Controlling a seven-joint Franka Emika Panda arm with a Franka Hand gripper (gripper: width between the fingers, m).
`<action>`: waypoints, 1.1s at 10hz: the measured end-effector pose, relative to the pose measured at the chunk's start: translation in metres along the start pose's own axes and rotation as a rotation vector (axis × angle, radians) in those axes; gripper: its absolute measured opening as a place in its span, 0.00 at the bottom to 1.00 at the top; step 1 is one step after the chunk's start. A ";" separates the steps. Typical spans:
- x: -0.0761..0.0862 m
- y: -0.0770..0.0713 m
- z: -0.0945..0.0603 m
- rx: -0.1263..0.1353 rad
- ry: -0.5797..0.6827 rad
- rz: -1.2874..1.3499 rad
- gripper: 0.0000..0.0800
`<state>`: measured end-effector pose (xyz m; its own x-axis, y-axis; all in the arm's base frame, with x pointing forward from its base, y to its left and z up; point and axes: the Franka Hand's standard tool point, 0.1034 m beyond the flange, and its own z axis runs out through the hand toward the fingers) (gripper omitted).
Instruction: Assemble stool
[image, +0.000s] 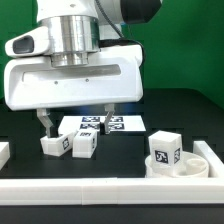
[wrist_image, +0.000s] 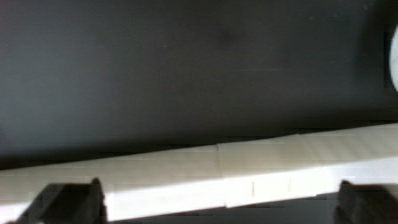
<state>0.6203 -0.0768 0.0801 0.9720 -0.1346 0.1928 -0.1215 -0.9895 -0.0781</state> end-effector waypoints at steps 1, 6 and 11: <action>-0.003 -0.002 0.001 0.007 -0.029 0.000 0.81; -0.048 0.009 0.004 0.050 -0.439 0.076 0.81; -0.069 0.007 0.005 0.105 -0.766 0.075 0.81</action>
Offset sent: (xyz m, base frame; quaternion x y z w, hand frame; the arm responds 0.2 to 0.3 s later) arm -0.0305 -0.0219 -0.0103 -0.0382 -0.2130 0.0632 0.9743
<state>0.5536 -0.0743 0.0610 0.8344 -0.0896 -0.5438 -0.2101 -0.9639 -0.1636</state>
